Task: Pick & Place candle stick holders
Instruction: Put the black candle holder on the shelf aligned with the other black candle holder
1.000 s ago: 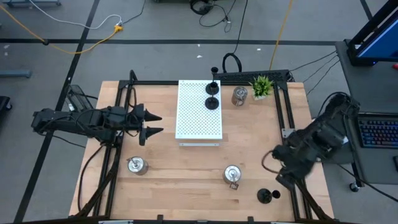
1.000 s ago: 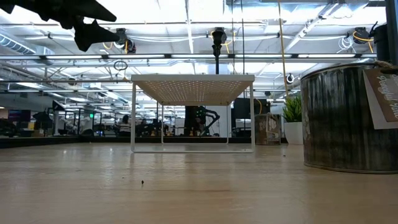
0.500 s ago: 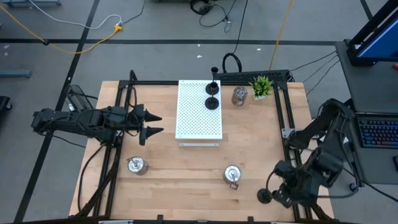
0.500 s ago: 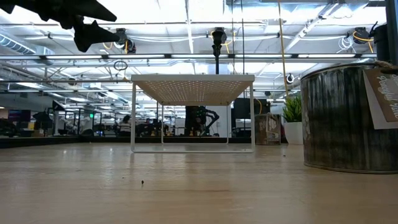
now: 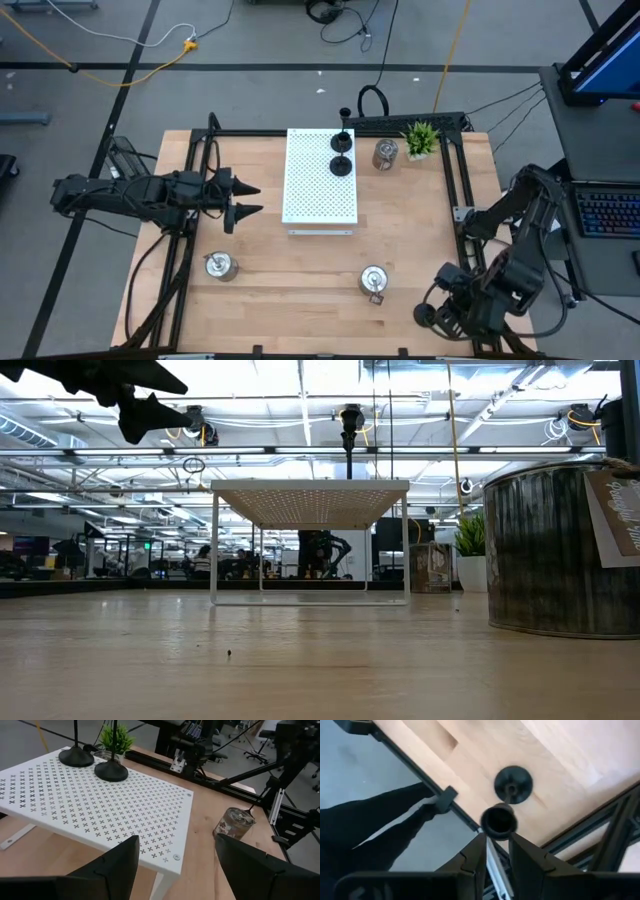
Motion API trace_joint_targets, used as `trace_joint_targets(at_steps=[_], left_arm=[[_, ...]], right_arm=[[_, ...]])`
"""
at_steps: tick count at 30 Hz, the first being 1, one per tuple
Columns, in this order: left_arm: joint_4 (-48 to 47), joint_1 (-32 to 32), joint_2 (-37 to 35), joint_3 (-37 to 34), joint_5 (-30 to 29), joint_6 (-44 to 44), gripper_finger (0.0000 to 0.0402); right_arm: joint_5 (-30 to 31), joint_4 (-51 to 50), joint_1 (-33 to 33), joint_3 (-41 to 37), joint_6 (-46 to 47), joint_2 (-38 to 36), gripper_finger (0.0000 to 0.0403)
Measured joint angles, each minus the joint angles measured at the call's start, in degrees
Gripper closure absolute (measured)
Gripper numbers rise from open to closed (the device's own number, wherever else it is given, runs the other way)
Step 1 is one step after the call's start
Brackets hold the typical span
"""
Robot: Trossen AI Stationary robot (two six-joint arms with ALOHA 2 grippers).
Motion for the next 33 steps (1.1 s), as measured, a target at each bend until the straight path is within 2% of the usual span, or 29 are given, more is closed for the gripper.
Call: trace_joint_targets(at_steps=[11,23,33], left_arm=[[0.00,0.00,0.00,0.00,0.21,-0.48,0.0133],[-0.07,-0.02,0.00,0.00,0.22,-0.55,0.0133],[-0.08,-0.02,0.00,0.00,0.21,-0.15,0.0133]], right_arm=[[-0.04,-1.71,0.09,0.00,0.01,0.78,0.0327],[-0.04,-3.08,0.09,-0.04,-0.29,0.78,0.0279],[-0.17,-2.91,0.09,-1.34,-0.50,0.74,0.0285]])
